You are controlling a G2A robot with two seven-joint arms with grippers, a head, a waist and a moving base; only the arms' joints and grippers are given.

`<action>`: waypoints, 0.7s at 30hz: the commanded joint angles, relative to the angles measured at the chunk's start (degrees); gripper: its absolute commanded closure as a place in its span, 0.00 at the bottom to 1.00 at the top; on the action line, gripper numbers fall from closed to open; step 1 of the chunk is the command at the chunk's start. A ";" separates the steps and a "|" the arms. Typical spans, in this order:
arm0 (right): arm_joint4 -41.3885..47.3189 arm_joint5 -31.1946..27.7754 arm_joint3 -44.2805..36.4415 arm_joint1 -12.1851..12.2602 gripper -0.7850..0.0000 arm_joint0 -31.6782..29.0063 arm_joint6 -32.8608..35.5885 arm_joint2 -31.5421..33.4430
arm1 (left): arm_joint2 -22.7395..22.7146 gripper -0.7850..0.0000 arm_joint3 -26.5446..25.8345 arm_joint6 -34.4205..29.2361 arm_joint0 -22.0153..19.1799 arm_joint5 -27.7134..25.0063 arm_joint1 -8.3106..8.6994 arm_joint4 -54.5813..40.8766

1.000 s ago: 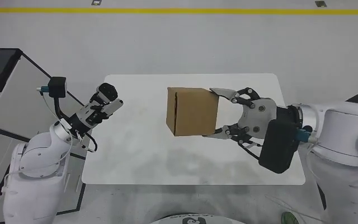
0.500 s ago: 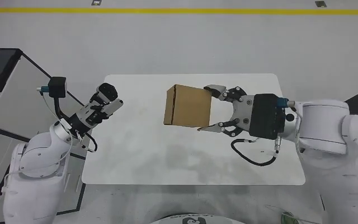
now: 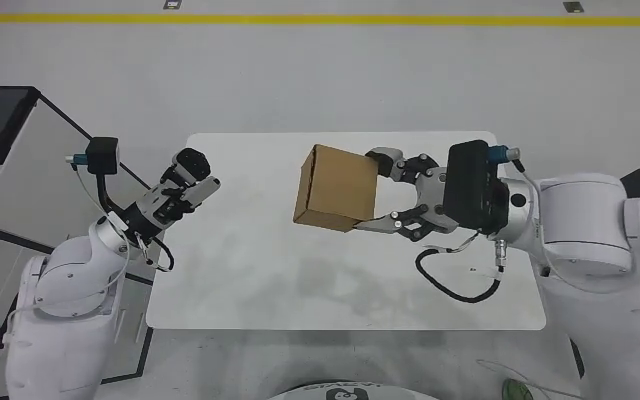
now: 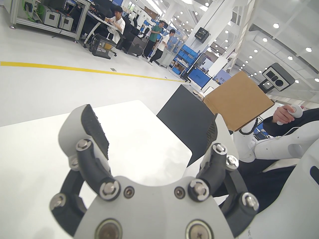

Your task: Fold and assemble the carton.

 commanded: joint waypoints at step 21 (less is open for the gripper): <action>-16.45 -0.29 7.29 0.82 1.00 -15.23 -8.14 4.49 | 0.00 0.00 0.00 0.00 0.00 0.00 0.00 0.00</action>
